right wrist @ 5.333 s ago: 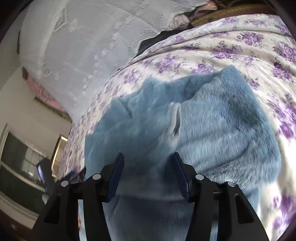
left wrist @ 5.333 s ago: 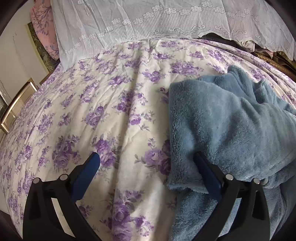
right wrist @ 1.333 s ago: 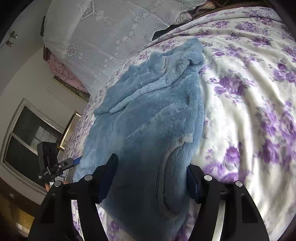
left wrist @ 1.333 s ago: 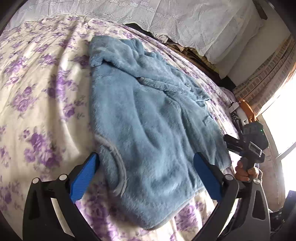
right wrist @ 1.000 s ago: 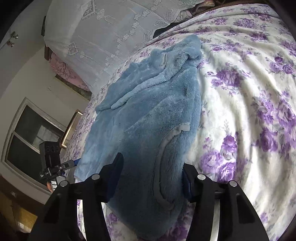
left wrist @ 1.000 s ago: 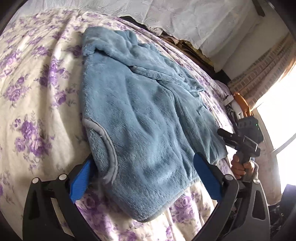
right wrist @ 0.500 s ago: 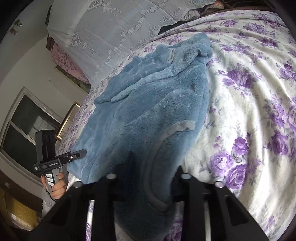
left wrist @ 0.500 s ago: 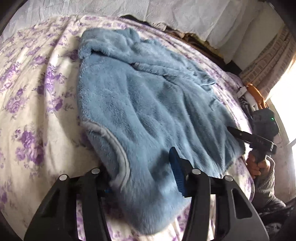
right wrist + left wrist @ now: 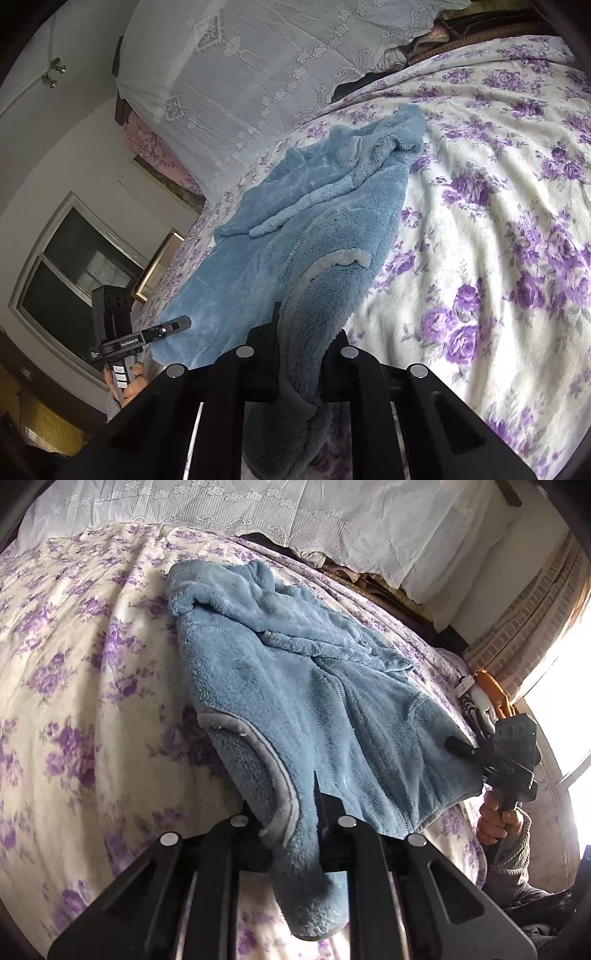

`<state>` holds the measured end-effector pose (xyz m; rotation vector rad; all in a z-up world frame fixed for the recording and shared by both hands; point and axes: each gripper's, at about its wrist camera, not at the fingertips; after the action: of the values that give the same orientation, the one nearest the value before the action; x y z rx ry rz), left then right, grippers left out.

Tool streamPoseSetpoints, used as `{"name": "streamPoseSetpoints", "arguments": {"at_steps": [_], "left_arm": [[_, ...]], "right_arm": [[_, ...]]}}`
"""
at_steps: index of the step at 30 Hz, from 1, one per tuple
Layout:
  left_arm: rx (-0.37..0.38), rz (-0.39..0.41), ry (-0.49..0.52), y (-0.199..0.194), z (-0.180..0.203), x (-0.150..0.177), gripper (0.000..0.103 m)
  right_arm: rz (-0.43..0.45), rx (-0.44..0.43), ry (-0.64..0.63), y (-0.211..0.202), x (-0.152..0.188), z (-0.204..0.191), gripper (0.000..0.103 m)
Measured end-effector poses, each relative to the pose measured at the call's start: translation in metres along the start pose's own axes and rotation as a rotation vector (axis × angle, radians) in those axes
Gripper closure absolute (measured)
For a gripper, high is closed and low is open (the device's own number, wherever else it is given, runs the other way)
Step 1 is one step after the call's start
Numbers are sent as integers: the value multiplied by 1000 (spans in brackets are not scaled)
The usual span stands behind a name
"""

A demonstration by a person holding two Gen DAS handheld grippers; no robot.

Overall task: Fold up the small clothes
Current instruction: 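Grasp the jacket hem with the left gripper, then lift the held hem with the left gripper and fold it toward the collar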

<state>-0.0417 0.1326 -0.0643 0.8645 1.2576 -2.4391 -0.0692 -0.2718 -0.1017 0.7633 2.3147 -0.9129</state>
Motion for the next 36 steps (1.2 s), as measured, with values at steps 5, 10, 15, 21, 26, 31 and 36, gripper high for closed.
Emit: {"name": "streamPoseSetpoints", "arguments": {"at_steps": [5, 10, 15, 21, 26, 31, 36], "left_arm": [[10, -33, -38, 2, -7, 7, 89], [26, -95, -93, 14, -20, 9, 80], [-10, -99, -8, 15, -3, 10, 81], [-26, -58, 34, 1, 8, -4, 90], [-27, -4, 27, -12, 13, -37, 90], [-46, 15, 5, -7, 15, -68, 90], [-64, 21, -17, 3, 10, -95, 90]], "right_arm": [[-26, 2, 27, -6, 6, 10, 89], [-121, 22, 41, 10, 9, 15, 75], [-139, 32, -9, 14, 15, 6, 87], [-93, 11, -28, 3, 2, -6, 88], [-81, -25, 16, 1, -27, -10, 88], [-62, -32, 57, 9, -60, -8, 88], [-55, -33, 96, 23, -84, -3, 88]]}}
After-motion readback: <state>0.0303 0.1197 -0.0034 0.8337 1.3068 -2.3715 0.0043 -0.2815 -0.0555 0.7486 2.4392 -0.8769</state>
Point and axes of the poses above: each gripper's, at about its wrist camera, not at the fingertips, and y roughly the way its jaws point, z to its right, x to its underside, and after that the axes turned 3 degrees about z, right-handed
